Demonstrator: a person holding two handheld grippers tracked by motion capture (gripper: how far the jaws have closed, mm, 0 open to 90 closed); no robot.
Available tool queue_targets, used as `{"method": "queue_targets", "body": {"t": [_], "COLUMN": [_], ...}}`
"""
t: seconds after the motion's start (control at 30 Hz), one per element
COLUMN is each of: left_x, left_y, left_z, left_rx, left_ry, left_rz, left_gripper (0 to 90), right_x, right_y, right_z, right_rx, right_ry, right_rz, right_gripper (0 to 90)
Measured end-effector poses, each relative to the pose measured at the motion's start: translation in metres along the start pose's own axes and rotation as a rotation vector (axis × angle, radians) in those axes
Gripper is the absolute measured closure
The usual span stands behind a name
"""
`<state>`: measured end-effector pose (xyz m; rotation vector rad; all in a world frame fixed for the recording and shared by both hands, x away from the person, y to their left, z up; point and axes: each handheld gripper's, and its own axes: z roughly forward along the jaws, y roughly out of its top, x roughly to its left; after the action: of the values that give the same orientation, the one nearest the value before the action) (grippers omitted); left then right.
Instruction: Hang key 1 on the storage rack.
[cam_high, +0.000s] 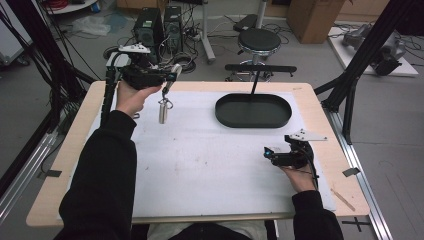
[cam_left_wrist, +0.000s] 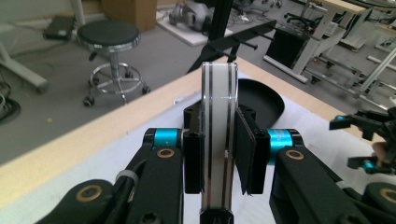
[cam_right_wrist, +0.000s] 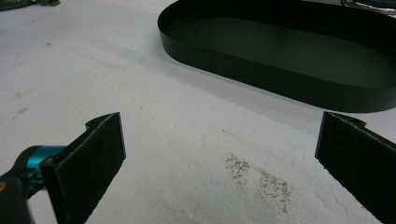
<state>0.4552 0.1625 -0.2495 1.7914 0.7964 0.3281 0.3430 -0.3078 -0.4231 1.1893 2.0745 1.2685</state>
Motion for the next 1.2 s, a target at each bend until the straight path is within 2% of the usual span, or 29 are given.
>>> {"method": "queue_targets", "body": {"t": [0.13, 0.4, 0.57, 0.67, 0.8, 0.93, 1.07, 1.2], "left_x": [-0.003, -0.014, -0.019, -0.021, -0.02, -0.022, -0.025, -0.031], "left_y": [0.007, 0.029, 0.04, 0.044, 0.046, 0.052, 0.059, 0.065], "left_z": [0.014, 0.041, 0.058, 0.069, 0.08, 0.094, 0.109, 0.126], "left_rx": [0.0, -0.019, -0.026, -0.027, -0.054, -0.036, -0.052, -0.042], "left_ry": [-0.021, -0.046, -0.059, -0.072, -0.095, -0.102, -0.126, -0.142], "left_rz": [0.002, 0.027, 0.041, 0.027, -0.002, -0.002, -0.011, 0.009], "left_gripper": [74.5, 74.5, 74.5, 74.5, 74.5, 74.5, 74.5, 74.5], "right_x": [0.0, 0.002, 0.004, 0.003, 0.004, 0.004, 0.004, 0.005], "right_y": [0.0, 0.002, 0.003, 0.003, 0.004, 0.004, 0.003, 0.003], "right_z": [0.0, 0.002, 0.001, 0.001, 0.001, 0.001, 0.003, 0.004], "right_rx": [-0.004, 0.01, -0.001, -0.008, -0.011, -0.011, 0.009, 0.011], "right_ry": [0.002, 0.009, 0.017, 0.028, 0.031, 0.034, 0.046, 0.049], "right_rz": [0.011, 0.007, 0.012, 0.025, 0.023, 0.025, 0.028, 0.023], "right_gripper": [0.8, 0.8, 0.8, 0.8, 0.8, 0.8, 0.8, 0.8]}}
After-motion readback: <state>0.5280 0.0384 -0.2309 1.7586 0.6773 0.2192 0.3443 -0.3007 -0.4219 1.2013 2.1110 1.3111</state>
